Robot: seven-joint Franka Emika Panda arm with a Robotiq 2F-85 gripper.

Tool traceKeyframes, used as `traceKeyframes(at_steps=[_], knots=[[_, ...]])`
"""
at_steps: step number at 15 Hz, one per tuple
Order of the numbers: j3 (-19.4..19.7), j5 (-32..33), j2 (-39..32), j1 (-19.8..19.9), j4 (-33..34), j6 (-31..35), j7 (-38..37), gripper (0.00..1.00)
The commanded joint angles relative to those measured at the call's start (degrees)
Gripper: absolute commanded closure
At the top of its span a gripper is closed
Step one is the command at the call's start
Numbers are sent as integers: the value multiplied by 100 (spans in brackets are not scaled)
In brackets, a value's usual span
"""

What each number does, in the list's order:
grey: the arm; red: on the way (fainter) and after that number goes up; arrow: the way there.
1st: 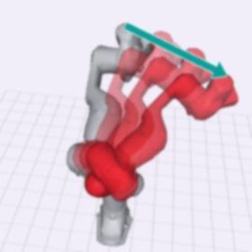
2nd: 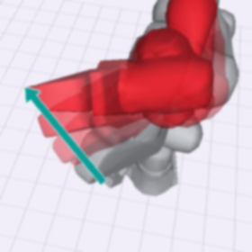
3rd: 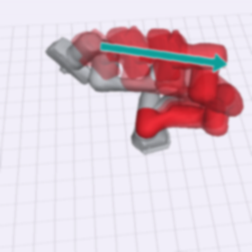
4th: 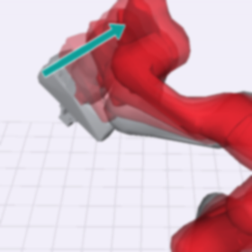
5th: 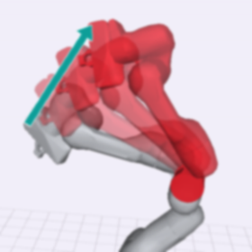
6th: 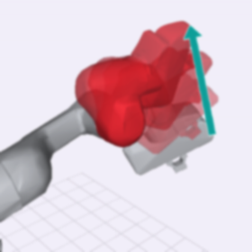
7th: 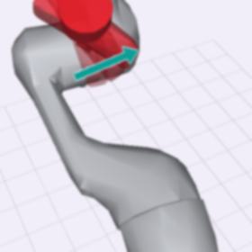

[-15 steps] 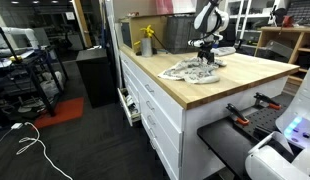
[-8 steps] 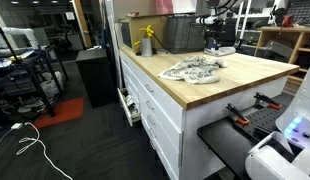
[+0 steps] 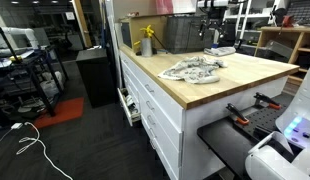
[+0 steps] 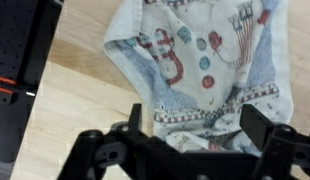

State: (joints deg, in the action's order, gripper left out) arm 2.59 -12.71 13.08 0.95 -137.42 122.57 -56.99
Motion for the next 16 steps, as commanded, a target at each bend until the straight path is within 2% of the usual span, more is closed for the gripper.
traceKeyframes(at_steps=[1, 4, 8, 12, 16], knots=[[-224, -321, 500, -142, -428, -514, 746, 0], [-497, -367, 248, -211, -537, -436, 737, 0], [-800, -267, -323, -185, -577, 59, -15, 0], [-775, -226, -1035, -196, -609, 648, -537, 0], [-568, -316, -1745, -197, -563, 695, -424, 2]])
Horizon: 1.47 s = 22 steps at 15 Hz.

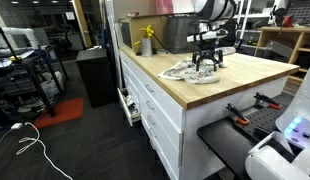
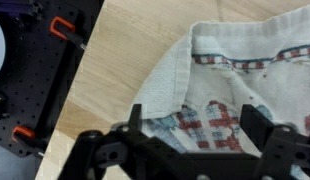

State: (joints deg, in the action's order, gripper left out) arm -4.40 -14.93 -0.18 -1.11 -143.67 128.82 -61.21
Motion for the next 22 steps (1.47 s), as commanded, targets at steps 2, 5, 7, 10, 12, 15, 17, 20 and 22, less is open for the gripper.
traceKeyframes(at_steps=[2, 5, 7, 10, 12, 15, 17, 20, 22], knots=[[214, -230, -662, 11, 122, -79, 203, 27], [254, -610, -874, 37, 272, -258, 525, 49], [294, -807, -882, 61, 373, -513, 725, 64], [341, -974, -799, 86, 412, -819, 1028, 86], [323, -975, -692, 69, 328, -962, 1295, 100], [259, -870, -555, -28, 189, -1168, 1626, 98], [191, -882, -514, -102, 146, -1287, 1939, 98], [74, -855, -401, -249, 97, -1375, 2379, 98], [-6, -811, -347, -357, 82, -1389, 2555, 98]])
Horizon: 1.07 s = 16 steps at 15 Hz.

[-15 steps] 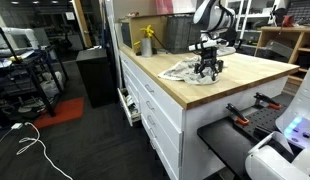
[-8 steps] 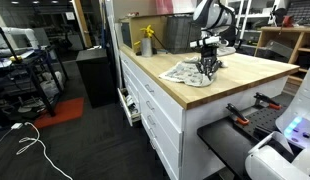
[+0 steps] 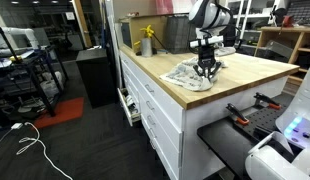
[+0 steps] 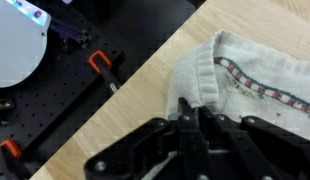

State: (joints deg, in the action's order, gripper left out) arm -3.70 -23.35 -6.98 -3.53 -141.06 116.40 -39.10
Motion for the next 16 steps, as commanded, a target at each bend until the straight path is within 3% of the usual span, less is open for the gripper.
traceKeyframes(at_steps=[1, 7, 8, 12, 16], knots=[[-112, 44, 364, -159, -191, -156, 435, 98], [-286, 234, 740, -395, -404, 8, 720, 98], [-297, 303, 812, -409, -424, 26, 615, 73], [-316, 693, 1154, -395, -559, 211, 233, 45], [-209, 1321, 2206, -157, -835, 215, -188, 15]])
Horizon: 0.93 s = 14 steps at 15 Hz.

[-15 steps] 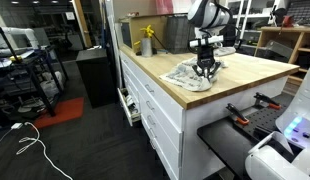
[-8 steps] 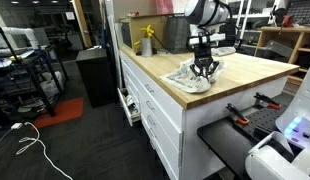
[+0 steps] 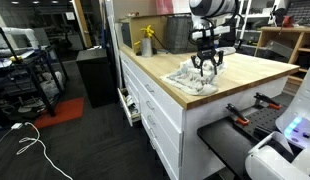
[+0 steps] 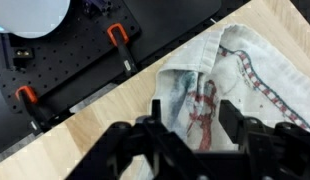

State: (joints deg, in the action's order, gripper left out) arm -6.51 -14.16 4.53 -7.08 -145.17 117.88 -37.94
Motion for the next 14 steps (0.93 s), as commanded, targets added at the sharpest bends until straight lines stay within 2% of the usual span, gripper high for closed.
traceKeyframes(at_steps=[1, 2, 3, 7, 10, 11, 12, 14], knots=[[125, 558, 1346, 304, -413, -36, -346, 8], [162, 709, 1546, 431, -337, -86, -414, 1], [207, 812, 1722, 573, -245, -87, -443, 0], [226, 1019, 2004, 1109, 83, 226, -714, 0], [303, 857, 1921, 1414, 400, 193, -1083, 0], [328, 835, 1744, 1498, 533, 245, -1251, 5], [340, 844, 1537, 1578, 643, 388, -1460, 26], [354, 844, 1271, 1661, 805, 626, -1899, 31]])
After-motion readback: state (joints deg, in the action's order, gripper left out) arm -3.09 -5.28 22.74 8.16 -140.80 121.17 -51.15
